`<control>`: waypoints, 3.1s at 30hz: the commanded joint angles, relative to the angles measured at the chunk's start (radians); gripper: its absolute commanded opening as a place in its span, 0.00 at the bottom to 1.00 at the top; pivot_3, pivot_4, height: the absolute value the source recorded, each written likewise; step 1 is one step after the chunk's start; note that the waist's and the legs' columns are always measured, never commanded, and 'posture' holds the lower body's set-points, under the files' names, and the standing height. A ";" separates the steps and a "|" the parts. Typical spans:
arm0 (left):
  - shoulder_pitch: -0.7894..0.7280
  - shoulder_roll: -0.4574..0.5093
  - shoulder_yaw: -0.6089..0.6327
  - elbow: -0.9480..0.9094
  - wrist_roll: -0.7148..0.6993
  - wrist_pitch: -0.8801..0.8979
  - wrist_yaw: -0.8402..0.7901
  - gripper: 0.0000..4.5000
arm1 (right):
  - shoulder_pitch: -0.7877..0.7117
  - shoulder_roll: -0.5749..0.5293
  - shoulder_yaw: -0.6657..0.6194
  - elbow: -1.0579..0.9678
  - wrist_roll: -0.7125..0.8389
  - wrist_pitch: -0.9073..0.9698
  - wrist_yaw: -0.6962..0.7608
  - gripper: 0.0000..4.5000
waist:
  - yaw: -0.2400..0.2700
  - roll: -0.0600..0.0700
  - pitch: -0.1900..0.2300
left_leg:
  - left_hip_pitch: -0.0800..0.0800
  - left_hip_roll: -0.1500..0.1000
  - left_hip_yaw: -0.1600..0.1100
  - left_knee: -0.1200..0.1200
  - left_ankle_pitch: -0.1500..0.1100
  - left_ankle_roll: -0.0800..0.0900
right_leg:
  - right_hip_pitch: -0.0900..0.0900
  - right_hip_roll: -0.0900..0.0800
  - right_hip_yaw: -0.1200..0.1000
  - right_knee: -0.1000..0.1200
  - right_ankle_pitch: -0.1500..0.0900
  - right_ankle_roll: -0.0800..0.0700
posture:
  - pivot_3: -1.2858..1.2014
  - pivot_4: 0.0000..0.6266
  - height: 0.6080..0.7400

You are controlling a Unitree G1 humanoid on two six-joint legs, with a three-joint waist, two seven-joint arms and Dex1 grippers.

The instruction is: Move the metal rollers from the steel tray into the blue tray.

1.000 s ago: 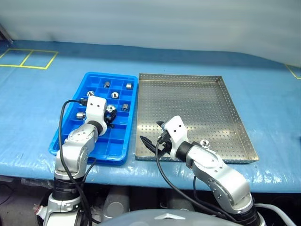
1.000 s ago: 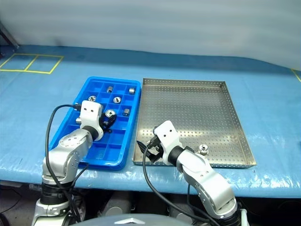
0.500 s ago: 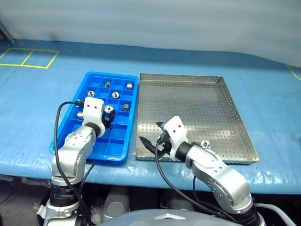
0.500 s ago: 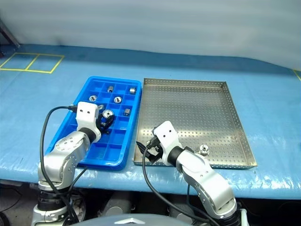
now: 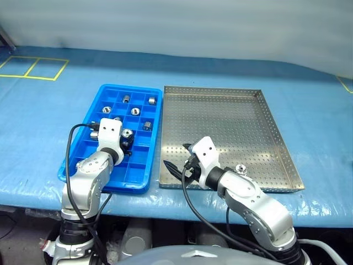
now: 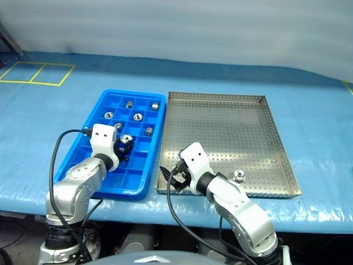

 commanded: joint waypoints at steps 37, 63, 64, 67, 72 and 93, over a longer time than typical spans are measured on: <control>-0.090 0.221 -0.416 0.046 -0.148 -0.397 -0.664 1.00 | 0.073 0.043 -0.468 -0.327 -0.011 0.587 -0.209 1.00 | -0.066 0.002 -0.001 | -0.005 0.000 0.000 0.001 -0.001 0.001 | -0.003 0.000 0.000 -0.002 0.000 0.000 | 0.51 0.24 1.00; -0.048 0.212 -0.458 -0.039 -0.185 -0.363 -0.641 1.00 | -0.056 0.144 -0.436 -0.067 -0.130 0.751 -0.259 1.00 | -0.089 0.003 -0.001 | -0.004 0.000 0.000 0.001 -0.001 0.001 | -0.003 0.000 0.001 -0.001 0.000 0.000 | 0.54 0.24 1.00; -0.046 0.212 -0.456 -0.040 -0.185 -0.364 -0.637 1.00 | -0.049 0.143 -0.432 -0.063 -0.133 0.751 -0.259 1.00 | -0.088 0.003 -0.001 | -0.004 0.000 0.000 0.000 -0.001 0.001 | -0.003 0.000 0.001 -0.001 0.000 0.000 | 0.54 0.24 1.00; -0.039 0.213 -0.453 -0.045 -0.189 -0.363 -0.626 1.00 | -0.036 0.142 -0.432 -0.063 -0.138 0.751 -0.260 0.80 | -0.087 0.003 -0.001 | -0.004 0.000 0.000 0.000 -0.001 0.001 | -0.003 0.000 0.001 -0.001 0.000 0.000 | 0.54 0.24 1.00; -0.030 0.205 -0.445 -0.049 -0.196 -0.355 -0.603 1.00 | -0.035 0.146 -0.433 -0.077 -0.147 0.751 -0.267 0.43 | -0.083 0.003 -0.001 | -0.003 0.000 0.000 0.001 -0.001 0.001 | -0.002 0.000 0.001 -0.001 0.000 0.001 | 0.54 0.24 1.00; 0.059 0.107 -0.203 -0.085 -0.092 -0.484 -0.289 1.00 | -0.294 0.081 -0.170 -0.043 -0.167 0.447 -0.213 0.36 | -0.046 0.004 -0.001 | -0.004 0.000 0.000 -0.001 0.000 0.001 | -0.003 0.001 0.001 -0.002 0.001 0.002 | 0.61 0.24 1.00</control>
